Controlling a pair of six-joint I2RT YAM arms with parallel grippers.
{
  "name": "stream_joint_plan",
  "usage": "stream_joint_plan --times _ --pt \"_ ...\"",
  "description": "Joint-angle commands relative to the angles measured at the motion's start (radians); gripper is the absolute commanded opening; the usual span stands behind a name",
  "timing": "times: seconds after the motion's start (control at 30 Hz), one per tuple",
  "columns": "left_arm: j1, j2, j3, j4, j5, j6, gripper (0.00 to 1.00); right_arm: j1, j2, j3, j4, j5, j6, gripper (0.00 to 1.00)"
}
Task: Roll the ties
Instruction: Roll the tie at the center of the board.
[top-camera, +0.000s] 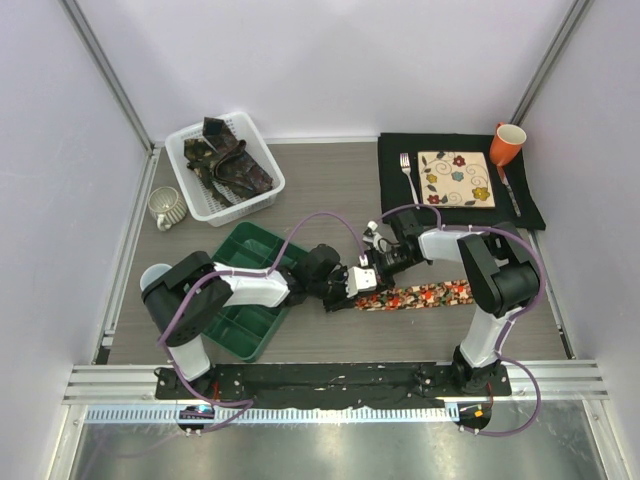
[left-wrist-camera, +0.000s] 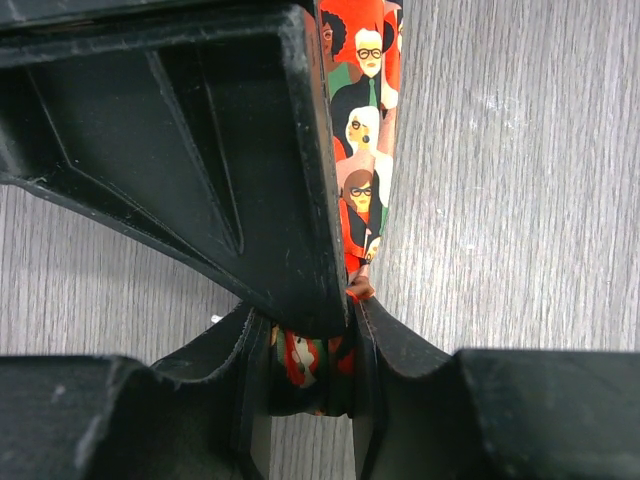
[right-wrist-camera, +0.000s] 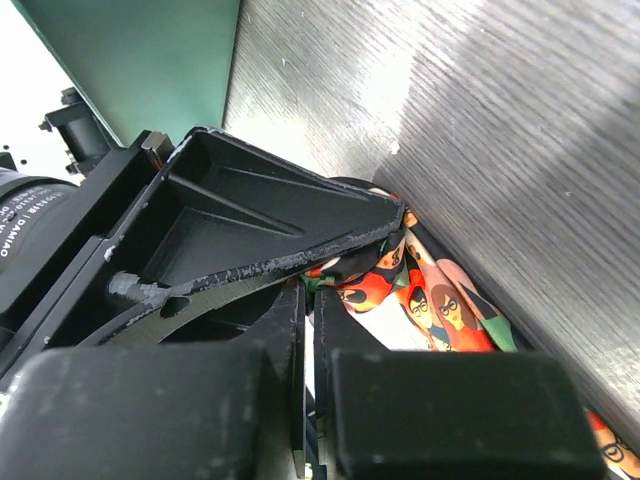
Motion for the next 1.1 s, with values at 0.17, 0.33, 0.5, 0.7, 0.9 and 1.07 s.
stream_joint_plan --times 0.17,0.33,0.5,0.7,0.9,1.07 --pt "0.004 0.015 -0.06 -0.138 -0.076 -0.008 0.49 -0.063 0.044 -0.003 -0.119 0.062 -0.117 0.01" --pt "0.009 -0.001 -0.084 -0.081 -0.061 -0.013 0.59 -0.122 0.079 -0.017 -0.134 0.034 -0.113 0.01" --pt "0.027 -0.014 -0.101 -0.02 -0.029 -0.036 0.64 -0.137 0.092 -0.012 -0.18 0.074 -0.148 0.01" --pt "0.032 -0.066 -0.157 0.131 0.014 -0.042 0.71 -0.143 0.112 0.026 -0.27 0.174 -0.226 0.01" --pt "0.026 -0.054 -0.163 0.238 0.089 -0.031 0.79 -0.14 0.161 0.078 -0.277 0.249 -0.228 0.01" --pt "0.024 -0.002 -0.126 0.287 0.071 -0.034 0.8 -0.106 0.205 0.12 -0.254 0.242 -0.229 0.01"
